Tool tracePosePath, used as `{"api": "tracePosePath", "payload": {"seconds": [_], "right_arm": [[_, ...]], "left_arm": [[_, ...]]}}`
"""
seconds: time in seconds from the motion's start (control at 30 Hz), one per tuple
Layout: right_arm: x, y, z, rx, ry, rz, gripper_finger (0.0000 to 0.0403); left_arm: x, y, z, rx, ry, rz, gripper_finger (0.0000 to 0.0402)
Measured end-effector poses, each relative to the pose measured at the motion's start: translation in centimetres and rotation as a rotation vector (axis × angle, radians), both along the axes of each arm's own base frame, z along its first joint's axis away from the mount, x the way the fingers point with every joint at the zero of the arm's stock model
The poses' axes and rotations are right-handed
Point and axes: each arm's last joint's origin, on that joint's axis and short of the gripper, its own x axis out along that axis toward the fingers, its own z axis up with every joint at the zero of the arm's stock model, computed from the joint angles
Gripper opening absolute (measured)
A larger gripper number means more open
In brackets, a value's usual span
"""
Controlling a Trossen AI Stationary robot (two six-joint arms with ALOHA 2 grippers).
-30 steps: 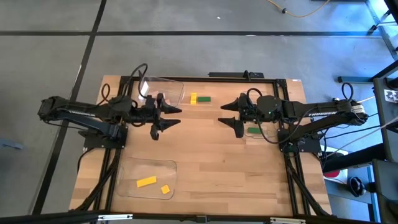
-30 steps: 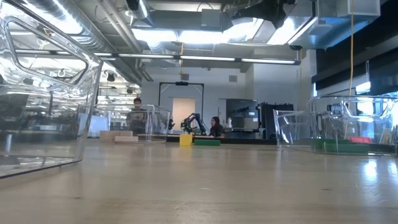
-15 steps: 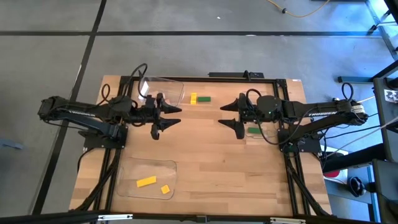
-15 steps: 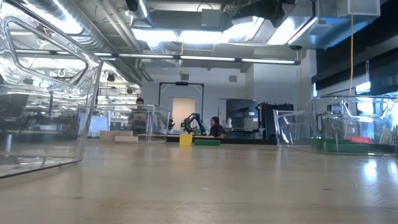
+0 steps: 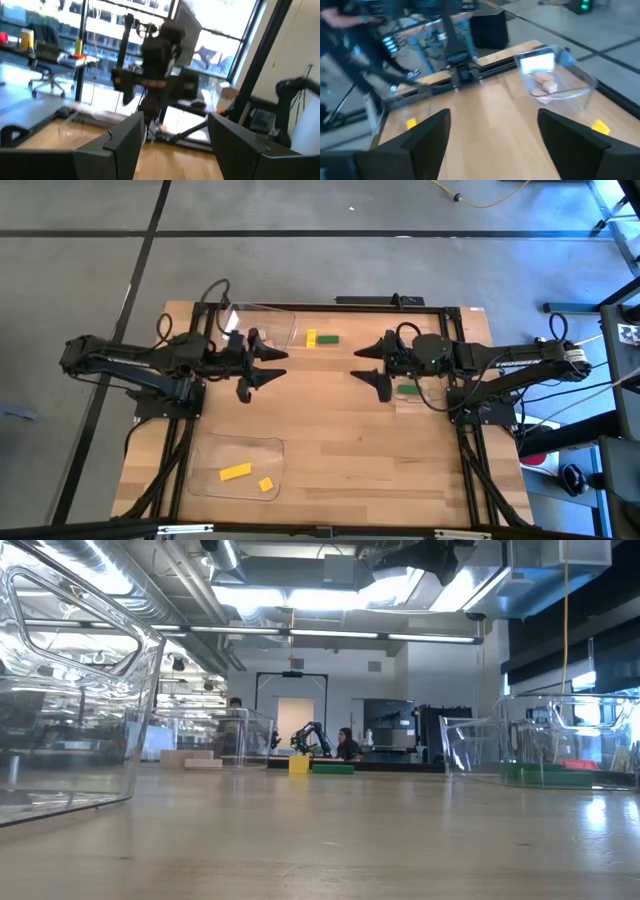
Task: Sort & place blocks by color
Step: Put the green block into the top right transparent bin
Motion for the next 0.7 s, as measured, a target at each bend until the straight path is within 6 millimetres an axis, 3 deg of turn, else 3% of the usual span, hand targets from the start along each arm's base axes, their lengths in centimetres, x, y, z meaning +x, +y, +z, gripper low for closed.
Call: {"api": "tracePosePath", "payload": {"seconds": [0.13,0.3,0.53,0.7], "right_arm": [[1.2,-2.0,-0.3,0.051,0.049,-0.125,0.03],[5.1,-6.6,-1.0,0.058,0.259,-0.149,0.03],[10.0,-12.1,-6.0,0.01,0.504,-0.05,0.03],[11.5,-14.7,-10.4,0.112,0.603,-0.04,0.03]], "left_arm": [[-1.2,0.1,0.8,0.002,-0.041,0.002,0.0213],[-2.5,0.1,1.6,0.029,-0.083,0.011,0.0213],[-2.8,0.2,1.7,0.057,-0.088,0.025,0.0213],[-2.8,0.2,1.7,0.049,-0.088,0.024,0.0213]]}}
